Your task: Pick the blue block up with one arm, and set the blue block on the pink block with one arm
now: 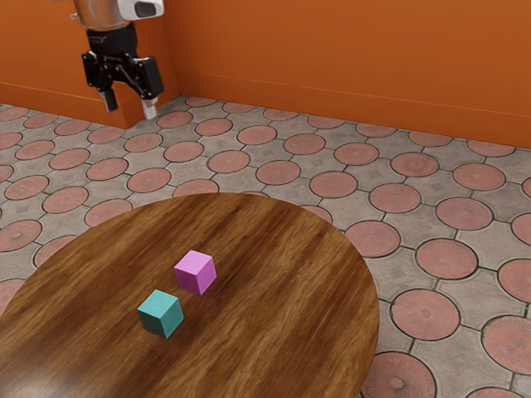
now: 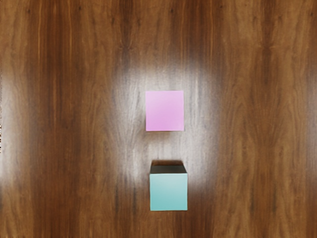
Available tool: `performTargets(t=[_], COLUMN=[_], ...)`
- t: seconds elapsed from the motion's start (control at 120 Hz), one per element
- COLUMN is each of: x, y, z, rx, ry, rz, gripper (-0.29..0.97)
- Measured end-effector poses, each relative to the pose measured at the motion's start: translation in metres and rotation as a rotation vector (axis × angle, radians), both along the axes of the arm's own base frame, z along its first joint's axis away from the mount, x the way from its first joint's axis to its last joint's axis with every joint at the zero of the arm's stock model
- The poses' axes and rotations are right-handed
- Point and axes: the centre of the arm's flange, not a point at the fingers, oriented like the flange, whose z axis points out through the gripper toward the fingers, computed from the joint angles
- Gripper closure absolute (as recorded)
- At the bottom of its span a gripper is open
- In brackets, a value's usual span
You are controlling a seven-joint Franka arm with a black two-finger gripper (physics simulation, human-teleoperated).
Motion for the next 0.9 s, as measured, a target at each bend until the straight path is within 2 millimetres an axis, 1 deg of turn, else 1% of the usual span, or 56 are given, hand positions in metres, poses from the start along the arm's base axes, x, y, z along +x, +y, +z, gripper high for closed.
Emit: performTargets(t=[0.333,0.375,0.4,0.442,0.475,0.517,0.567,0.625,0.767,0.817,0.9], x=[0.0,-0.001,-0.004,-0.019,-0.028,-0.033,-0.036,-0.036,-0.035,-0.032,-0.027], y=[0.005,0.004,0.004,0.001,-0.004,-0.01,-0.019,-0.031,-0.061,-0.072,-0.087], z=[0.0,0.002,0.012,0.054,0.076,0.088,0.094,0.094,0.085,0.075,0.046], rx=[-0.024,-0.024,-0.022,-0.016,-0.006,0.01,0.022,0.03,0.041,0.044,0.05], ry=[0.001,-0.002,-0.019,-0.1,-0.144,-0.169,-0.179,-0.178,-0.158,-0.141,-0.103], rz=[0.008,0.006,0.004,-0.002,-0.009,-0.02,-0.035,-0.057,-0.112,-0.131,-0.159], gripper=[0.0,0.0,0.0,0.0,0.0,0.0,0.0,0.0,0.0,0.0,0.0])
